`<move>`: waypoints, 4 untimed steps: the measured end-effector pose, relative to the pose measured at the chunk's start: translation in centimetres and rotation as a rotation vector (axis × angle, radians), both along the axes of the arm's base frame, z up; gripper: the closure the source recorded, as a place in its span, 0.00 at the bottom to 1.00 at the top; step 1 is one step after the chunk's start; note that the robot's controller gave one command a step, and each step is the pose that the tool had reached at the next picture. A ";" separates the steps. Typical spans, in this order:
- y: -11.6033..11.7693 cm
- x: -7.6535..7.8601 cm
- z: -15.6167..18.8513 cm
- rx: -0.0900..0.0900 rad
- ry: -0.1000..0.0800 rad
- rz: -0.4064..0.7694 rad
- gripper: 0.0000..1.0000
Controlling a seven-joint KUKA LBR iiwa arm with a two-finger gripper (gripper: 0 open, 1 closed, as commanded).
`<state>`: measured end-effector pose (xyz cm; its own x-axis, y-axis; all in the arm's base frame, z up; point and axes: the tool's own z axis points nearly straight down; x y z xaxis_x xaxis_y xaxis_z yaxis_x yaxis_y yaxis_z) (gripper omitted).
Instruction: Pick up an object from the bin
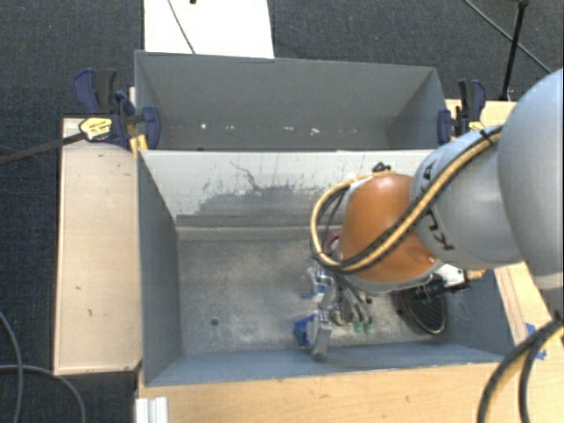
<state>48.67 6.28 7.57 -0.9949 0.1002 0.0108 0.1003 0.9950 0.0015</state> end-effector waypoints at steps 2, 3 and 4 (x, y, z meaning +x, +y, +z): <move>0.1 0.4 0.4 0.000 -0.017 -0.005 0.00; -0.3 -0.5 -0.1 0.002 -0.030 0.434 0.00; 1.4 -0.6 -0.3 0.002 -0.025 0.874 0.00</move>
Offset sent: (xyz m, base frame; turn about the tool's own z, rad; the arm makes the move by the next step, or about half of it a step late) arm 0.0000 0.0000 0.0000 0.0000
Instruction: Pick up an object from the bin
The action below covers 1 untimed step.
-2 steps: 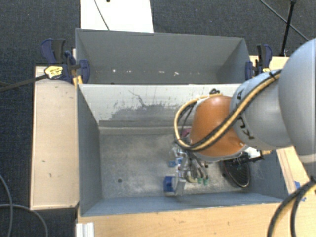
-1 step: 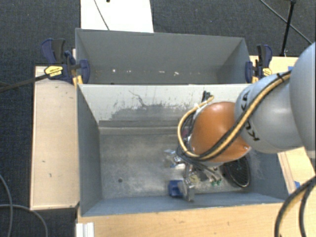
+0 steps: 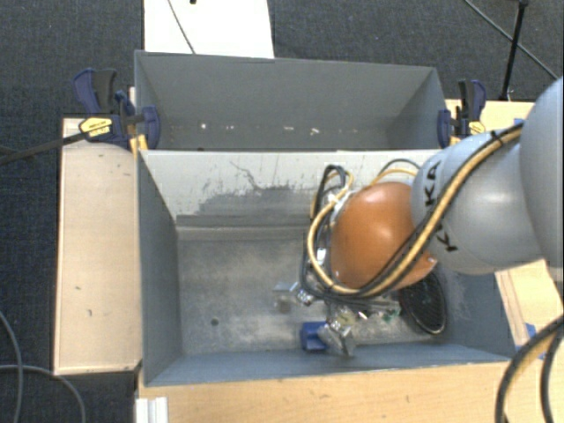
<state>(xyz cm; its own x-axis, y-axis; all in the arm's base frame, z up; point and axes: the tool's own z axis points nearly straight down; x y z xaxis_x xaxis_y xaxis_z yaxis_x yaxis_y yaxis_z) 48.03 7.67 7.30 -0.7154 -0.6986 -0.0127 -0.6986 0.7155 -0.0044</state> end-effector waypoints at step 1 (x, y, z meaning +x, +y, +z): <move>-0.2 0.0 -0.1 -0.003 0.002 -0.008 1.00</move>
Offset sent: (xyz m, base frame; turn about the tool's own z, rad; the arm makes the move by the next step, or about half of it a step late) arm 0.0000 0.0000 0.0000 0.0000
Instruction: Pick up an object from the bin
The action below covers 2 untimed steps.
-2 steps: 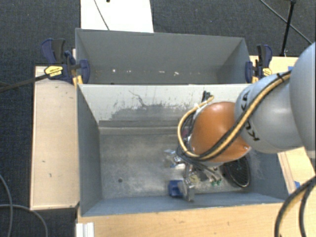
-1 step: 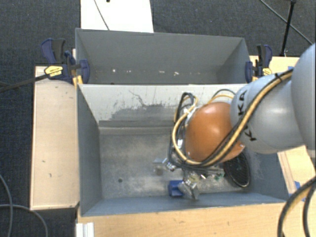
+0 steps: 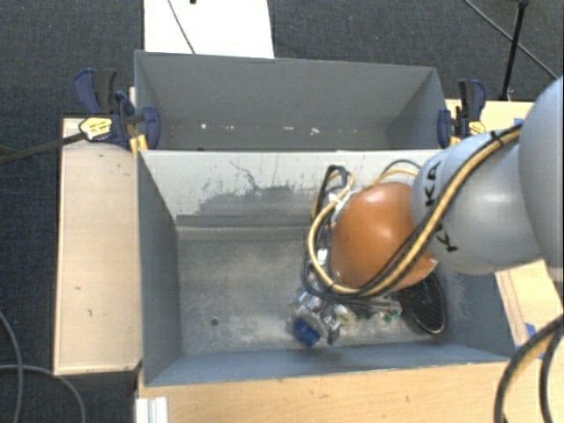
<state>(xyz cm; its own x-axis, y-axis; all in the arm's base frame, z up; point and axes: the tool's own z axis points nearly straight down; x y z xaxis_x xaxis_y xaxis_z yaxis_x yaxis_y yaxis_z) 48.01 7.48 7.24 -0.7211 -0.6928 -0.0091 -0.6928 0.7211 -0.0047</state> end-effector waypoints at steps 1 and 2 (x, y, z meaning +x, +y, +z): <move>-1.4 3.8 2.4 -0.003 0.004 0.169 1.00; 1.8 1.1 12.6 -0.001 0.001 0.156 1.00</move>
Offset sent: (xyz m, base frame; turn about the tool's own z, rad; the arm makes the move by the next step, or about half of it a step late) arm 0.0369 -0.0140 0.0231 -0.1721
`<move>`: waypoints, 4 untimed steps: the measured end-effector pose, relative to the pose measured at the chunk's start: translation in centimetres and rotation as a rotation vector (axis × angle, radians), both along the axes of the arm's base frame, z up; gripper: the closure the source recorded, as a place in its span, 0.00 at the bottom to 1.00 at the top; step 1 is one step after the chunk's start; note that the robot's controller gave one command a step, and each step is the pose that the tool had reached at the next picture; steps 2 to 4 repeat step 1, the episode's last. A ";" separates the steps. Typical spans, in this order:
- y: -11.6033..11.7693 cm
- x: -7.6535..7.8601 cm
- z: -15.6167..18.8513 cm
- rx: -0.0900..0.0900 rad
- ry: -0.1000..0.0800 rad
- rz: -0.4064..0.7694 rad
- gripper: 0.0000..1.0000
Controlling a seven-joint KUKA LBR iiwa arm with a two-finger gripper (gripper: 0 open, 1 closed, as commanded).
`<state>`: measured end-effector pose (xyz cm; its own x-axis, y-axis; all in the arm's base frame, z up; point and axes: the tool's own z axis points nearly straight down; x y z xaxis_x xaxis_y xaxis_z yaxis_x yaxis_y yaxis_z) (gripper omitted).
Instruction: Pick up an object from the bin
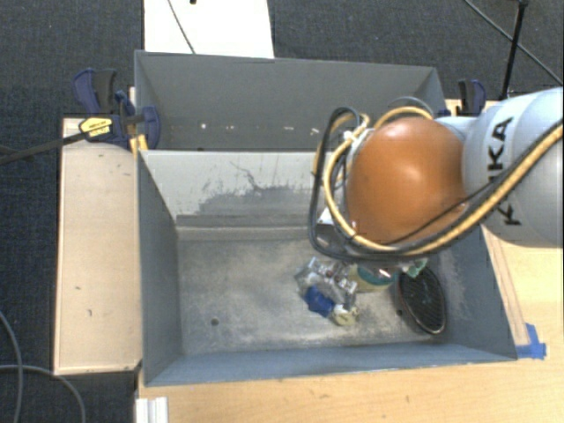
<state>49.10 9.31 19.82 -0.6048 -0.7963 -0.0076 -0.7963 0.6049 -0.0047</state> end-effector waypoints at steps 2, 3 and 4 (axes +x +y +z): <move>0.5 1.2 6.0 0.000 -0.001 -0.038 1.00; 0.5 1.2 6.0 0.000 -0.001 -0.038 1.00; 0.5 1.2 6.0 0.000 -0.001 -0.038 1.00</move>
Offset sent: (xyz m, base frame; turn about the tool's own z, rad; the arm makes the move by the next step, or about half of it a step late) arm 0.0097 0.0040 0.0559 0.0336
